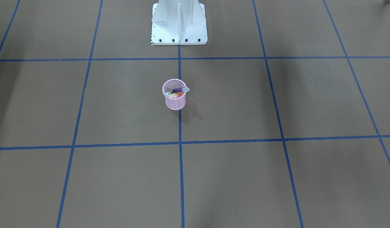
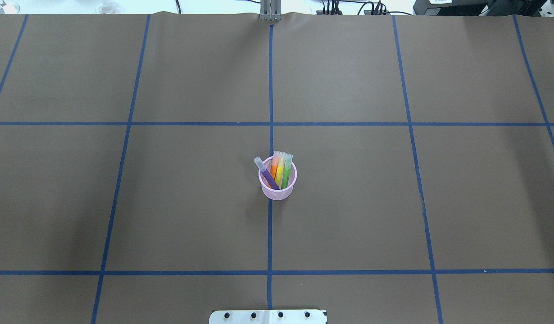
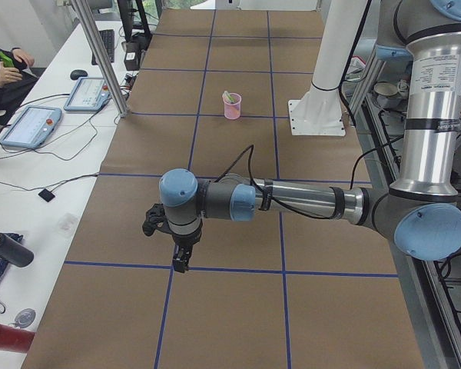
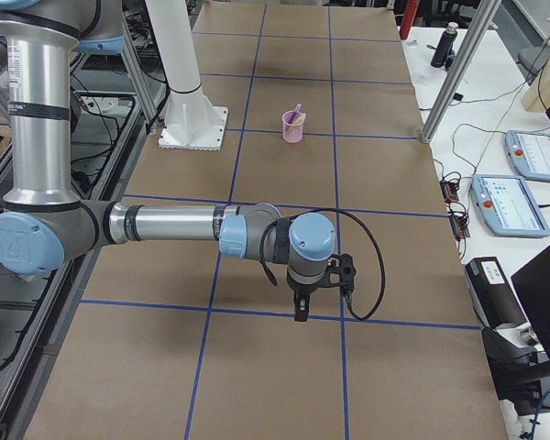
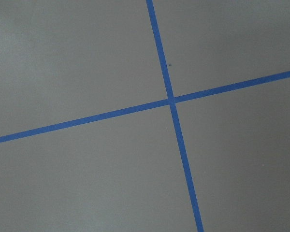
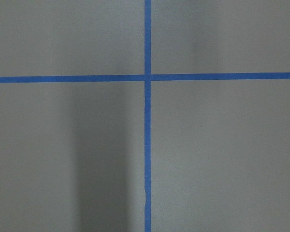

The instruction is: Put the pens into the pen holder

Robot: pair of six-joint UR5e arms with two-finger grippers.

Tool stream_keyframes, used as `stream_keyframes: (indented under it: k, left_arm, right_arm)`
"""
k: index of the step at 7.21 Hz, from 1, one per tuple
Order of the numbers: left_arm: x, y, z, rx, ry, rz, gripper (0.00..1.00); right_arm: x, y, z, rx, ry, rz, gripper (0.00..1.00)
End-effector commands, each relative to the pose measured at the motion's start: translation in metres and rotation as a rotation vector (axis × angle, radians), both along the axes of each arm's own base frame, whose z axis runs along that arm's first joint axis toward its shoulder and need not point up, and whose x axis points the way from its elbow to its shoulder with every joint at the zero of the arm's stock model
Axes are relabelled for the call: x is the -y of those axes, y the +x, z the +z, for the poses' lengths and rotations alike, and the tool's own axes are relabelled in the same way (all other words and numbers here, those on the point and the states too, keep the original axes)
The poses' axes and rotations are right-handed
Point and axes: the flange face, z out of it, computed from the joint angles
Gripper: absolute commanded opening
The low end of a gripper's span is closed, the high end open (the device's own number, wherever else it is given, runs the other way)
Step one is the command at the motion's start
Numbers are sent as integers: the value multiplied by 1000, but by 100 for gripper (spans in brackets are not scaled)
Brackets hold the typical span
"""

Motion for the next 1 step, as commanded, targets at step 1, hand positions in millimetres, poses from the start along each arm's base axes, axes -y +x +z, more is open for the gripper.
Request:
stream_keyframes:
  k: [1]
  left_arm:
    - [0, 0, 1, 0, -2, 0, 100]
  right_arm:
    - [0, 0, 0, 0, 1, -1, 100]
